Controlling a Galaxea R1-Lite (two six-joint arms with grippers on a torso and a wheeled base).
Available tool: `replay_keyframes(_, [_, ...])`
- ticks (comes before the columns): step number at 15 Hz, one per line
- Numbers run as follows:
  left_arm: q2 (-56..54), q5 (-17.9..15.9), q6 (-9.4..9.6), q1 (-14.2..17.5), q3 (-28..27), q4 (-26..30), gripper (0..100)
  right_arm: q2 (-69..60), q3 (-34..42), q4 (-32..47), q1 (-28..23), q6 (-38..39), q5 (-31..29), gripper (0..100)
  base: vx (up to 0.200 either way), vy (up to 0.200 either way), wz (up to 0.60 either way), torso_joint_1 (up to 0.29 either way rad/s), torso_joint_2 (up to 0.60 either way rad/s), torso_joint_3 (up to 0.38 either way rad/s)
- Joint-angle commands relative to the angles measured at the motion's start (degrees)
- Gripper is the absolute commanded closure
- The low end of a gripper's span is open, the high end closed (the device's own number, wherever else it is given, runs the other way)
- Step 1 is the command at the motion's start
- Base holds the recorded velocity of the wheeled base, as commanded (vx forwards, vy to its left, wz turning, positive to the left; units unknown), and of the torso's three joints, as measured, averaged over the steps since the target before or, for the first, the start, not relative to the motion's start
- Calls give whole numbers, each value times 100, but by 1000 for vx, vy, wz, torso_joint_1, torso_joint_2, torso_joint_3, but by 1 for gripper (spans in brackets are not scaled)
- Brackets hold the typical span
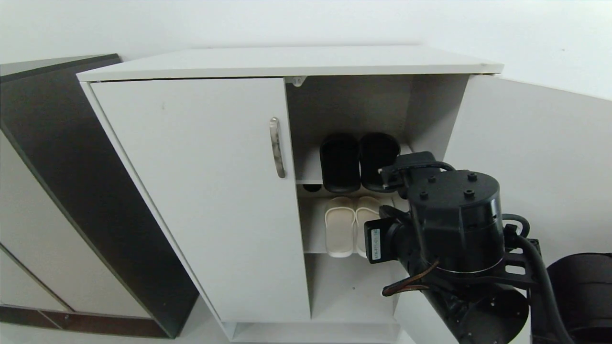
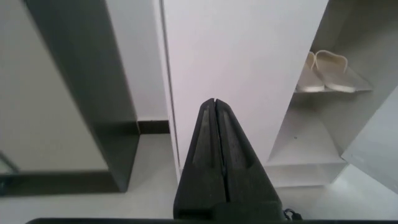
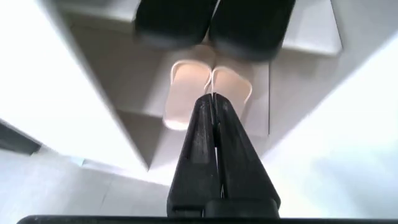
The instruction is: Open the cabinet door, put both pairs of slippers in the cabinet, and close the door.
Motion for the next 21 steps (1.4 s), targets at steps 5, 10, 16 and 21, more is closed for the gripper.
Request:
replay_keyframes(5, [-1,3,-7,2,0,2,100,49,103,-12,4,1,0,100,-200,0,0,1,3,5])
replay_keyframes(10, [-1,3,-7,2,0,2,100,40,252,-12,-5,-96,0,100,-200,0,0,4,0,2])
replay_keyframes(16, [-1,12,-7,2,0,2,100,49,322,-152,-14,-131,0,100,-67,0,0,-1,0,2])
replay_keyframes(21, [-1,3,-7,2,0,2,100,49,322,-152,-14,-131,9,100,0,0,0,0,0,0])
